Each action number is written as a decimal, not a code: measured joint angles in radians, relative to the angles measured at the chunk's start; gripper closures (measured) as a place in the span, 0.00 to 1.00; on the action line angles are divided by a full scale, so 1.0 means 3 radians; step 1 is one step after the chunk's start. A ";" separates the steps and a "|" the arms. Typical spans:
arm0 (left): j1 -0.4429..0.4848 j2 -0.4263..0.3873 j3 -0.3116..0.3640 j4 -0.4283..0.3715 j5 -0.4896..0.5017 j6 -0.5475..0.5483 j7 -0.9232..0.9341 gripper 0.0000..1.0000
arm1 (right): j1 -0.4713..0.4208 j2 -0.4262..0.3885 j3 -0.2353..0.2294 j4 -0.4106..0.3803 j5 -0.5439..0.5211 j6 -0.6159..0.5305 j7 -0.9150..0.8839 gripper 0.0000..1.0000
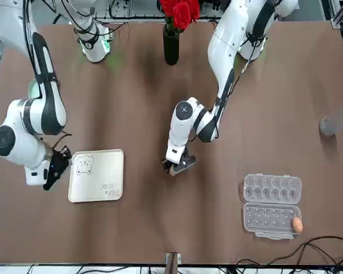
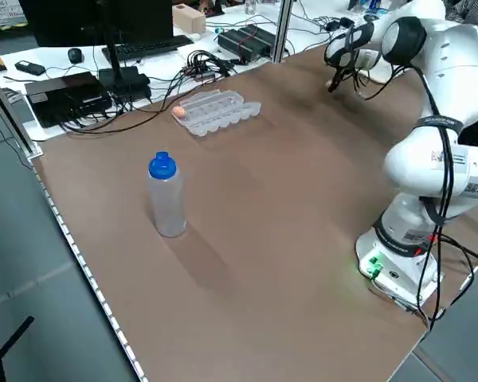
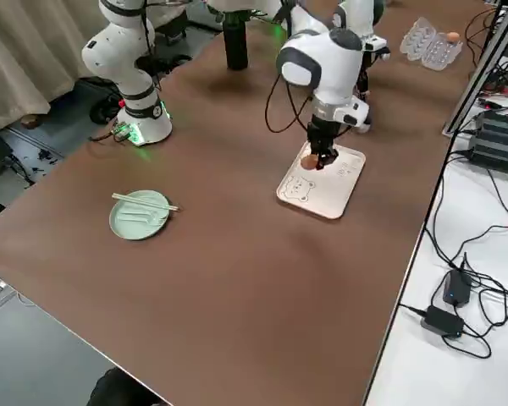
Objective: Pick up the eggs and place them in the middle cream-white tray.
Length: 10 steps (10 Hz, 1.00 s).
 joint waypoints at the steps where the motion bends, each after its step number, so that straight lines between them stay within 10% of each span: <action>1: -0.0045 0.0000 -0.0001 0.0001 0.0000 -0.0022 0.0000 0.53 | -0.0006 0.0026 0.0002 -0.0037 0.0022 0.0122 0.0018 0.56; 10: -0.0107 0.0098 0.0022 0.0037 0.0000 -0.0059 -0.0009 0.29 | -0.0040 0.0694 0.0036 0.0023 0.0146 0.1070 0.0052 0.56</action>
